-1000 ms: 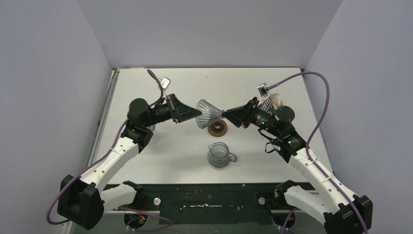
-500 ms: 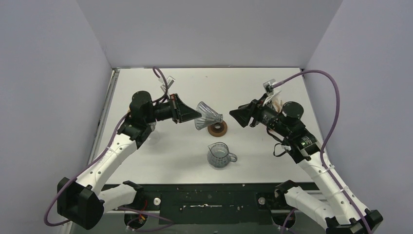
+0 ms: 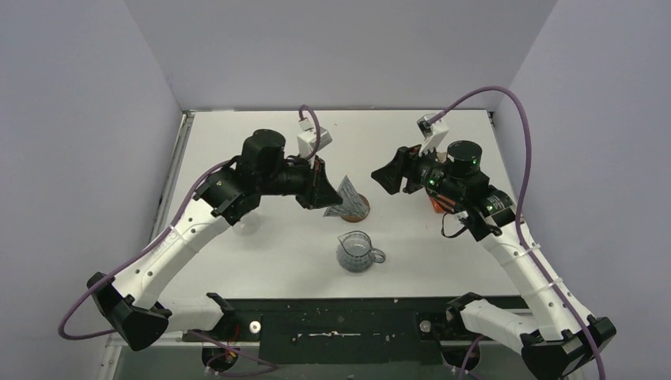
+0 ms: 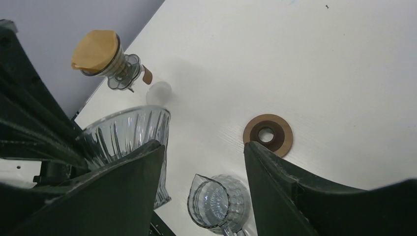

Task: Place the coffee filter in the dripper
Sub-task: Adjust the coffee dripper.

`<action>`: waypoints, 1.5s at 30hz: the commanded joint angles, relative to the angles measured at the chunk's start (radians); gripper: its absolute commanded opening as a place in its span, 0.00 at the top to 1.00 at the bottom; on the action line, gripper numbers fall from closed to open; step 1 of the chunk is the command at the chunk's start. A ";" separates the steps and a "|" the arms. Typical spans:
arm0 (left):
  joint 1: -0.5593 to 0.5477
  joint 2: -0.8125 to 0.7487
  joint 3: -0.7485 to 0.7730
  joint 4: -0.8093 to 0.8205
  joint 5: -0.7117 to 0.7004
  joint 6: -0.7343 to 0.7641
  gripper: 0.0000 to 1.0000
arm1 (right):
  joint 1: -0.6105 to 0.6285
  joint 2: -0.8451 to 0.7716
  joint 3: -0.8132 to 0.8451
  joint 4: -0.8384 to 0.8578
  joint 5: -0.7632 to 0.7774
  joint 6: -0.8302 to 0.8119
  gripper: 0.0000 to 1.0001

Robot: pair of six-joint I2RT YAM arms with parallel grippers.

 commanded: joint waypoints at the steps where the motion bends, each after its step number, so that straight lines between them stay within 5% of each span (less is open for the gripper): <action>1: -0.099 0.034 0.136 -0.235 -0.186 0.210 1.00 | -0.012 0.033 0.112 -0.088 -0.023 -0.034 0.38; 18: -0.467 0.153 0.278 -0.491 -0.684 0.520 1.00 | -0.021 0.216 0.256 -0.321 -0.331 -0.023 0.43; 45: -0.580 0.072 0.125 -0.423 -0.795 0.899 1.00 | 0.167 0.347 0.247 -0.341 -0.268 0.058 0.50</action>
